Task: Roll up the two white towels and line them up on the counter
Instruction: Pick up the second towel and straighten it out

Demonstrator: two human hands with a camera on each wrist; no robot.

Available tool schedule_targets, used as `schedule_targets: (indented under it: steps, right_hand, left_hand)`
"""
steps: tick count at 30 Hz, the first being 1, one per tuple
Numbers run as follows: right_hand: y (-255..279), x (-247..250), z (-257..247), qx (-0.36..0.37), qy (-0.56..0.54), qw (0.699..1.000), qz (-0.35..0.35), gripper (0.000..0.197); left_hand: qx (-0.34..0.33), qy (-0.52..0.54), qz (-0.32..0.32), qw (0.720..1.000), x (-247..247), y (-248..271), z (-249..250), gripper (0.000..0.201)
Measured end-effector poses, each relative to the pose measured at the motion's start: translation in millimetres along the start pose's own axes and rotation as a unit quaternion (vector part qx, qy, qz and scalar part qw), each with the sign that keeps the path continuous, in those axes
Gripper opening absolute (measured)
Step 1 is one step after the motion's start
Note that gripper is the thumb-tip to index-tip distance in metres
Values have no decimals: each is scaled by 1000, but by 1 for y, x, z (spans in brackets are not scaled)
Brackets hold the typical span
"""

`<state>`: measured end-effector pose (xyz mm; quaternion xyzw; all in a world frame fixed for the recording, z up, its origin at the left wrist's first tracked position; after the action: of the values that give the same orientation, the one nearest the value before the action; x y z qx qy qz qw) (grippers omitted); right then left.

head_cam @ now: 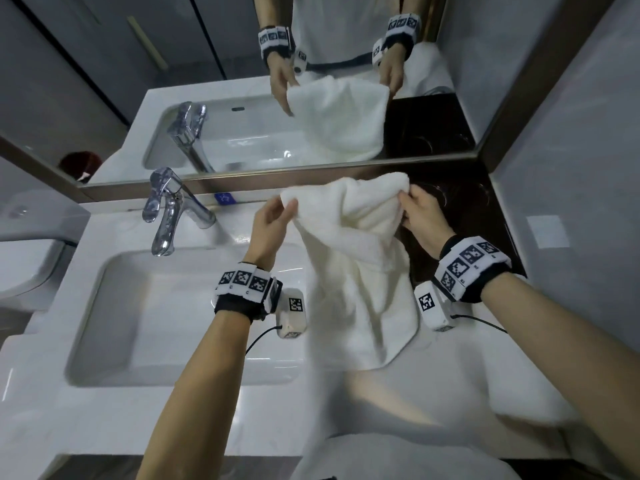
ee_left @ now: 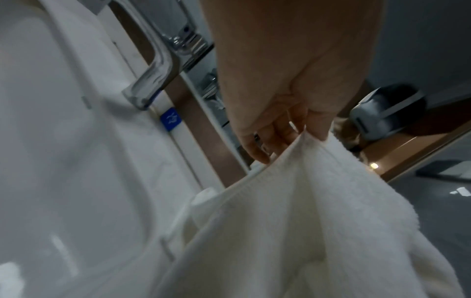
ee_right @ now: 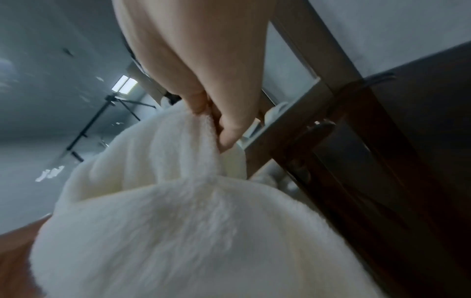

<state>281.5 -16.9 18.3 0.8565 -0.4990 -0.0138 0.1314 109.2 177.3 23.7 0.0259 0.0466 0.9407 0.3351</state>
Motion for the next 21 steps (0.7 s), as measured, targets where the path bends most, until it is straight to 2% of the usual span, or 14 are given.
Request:
schedule_targets:
  steps: [4,6,10,14,17,19,21]
  right_hand:
    - [12,5,-45,64,-32,997,-4,27]
    - [19,7,-67,97,-38,994,-23,28]
    - [32,3,-89,88,-20,992,-84,32]
    - [32,13,-89,131,138,982,12,30]
    - [32,23,-83,139,175,974,39,24]
    - [33,23,-81,132,177,975,12,22]
    - [36,16,-77,108,158,980,-45,33]
  left_hand:
    - [-47,16,-55,997,-7,11,51,32]
    - [-56,24,-83,995,-11,19,67,47]
    - [-42,26,-133,990,-18,32,81,68]
    - [2,36,-131,991,-19,37,74,83]
    - [2,15,-146,989,-18,43,71,93]
    - [-13,-2,-159,987,-18,47,71,95]
    - [-14,-12,-172,985,-19,49,69,93]
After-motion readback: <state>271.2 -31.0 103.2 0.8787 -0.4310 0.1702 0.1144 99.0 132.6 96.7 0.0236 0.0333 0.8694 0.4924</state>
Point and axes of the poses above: each hand's wrist, its own y-axis away from the middle knuckle, its own x-axis out of the back of the hand, z = x × y, the point moved 7 cm from there along -y, towards the middle knuckle, and after that the axes turned 7 degrees about z, right-handed, at the moved point
